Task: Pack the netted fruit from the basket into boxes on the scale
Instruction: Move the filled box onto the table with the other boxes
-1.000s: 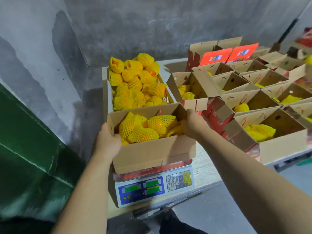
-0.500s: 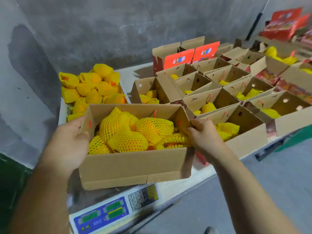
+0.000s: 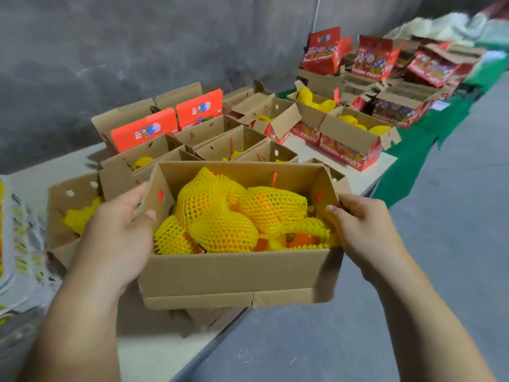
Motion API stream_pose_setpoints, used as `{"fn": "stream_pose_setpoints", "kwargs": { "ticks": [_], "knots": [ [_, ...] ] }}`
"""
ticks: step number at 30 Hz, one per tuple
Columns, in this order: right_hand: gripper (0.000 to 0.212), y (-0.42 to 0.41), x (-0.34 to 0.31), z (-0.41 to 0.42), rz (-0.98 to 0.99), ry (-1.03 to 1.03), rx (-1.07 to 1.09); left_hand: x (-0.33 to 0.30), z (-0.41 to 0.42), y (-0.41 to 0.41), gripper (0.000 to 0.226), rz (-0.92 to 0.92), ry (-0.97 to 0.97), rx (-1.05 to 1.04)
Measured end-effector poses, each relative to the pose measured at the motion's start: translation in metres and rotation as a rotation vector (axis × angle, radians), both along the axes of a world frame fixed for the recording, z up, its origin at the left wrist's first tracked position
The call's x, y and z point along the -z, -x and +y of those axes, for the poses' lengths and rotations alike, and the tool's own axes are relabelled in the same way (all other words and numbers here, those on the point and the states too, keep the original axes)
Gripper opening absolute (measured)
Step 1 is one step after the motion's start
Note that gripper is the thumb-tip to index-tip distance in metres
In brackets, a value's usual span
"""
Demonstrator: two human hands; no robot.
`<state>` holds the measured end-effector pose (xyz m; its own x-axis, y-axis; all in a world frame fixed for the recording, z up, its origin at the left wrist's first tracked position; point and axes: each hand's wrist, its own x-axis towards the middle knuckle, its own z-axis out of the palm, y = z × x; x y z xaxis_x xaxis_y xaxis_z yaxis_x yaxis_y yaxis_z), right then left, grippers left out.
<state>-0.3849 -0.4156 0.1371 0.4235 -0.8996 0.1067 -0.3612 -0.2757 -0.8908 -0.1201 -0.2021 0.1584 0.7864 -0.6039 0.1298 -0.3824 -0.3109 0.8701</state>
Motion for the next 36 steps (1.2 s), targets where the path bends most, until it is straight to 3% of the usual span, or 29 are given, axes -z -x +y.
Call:
{"fn": "stream_pose_setpoints", "kwargs": {
  "ticks": [3, 10, 24, 30, 36],
  "knots": [
    [0.035, 0.035, -0.003, -0.036, -0.034, -0.023, 0.093, 0.004, -0.065, 0.019, 0.059, 0.032, -0.003, 0.076],
    [0.053, 0.072, -0.015, -0.127, -0.084, -0.056, 0.243, 0.004, -0.196, 0.04, 0.054, 0.018, -0.003, 0.225],
    [0.04, 0.06, -0.018, -0.365, -0.132, -0.056, 0.431, 0.007, -0.508, -0.001, 0.05, -0.043, -0.018, 0.38],
    [0.029, 0.046, 0.045, -0.452, -0.221, -0.184, 0.48, 0.029, -0.629, -0.012, 0.045, -0.2, -0.123, 0.368],
    [0.025, 0.011, 0.117, -0.531, -0.171, -0.391, 0.389, 0.105, -0.734, -0.028, 0.047, -0.327, -0.314, 0.231]
  ]
}}
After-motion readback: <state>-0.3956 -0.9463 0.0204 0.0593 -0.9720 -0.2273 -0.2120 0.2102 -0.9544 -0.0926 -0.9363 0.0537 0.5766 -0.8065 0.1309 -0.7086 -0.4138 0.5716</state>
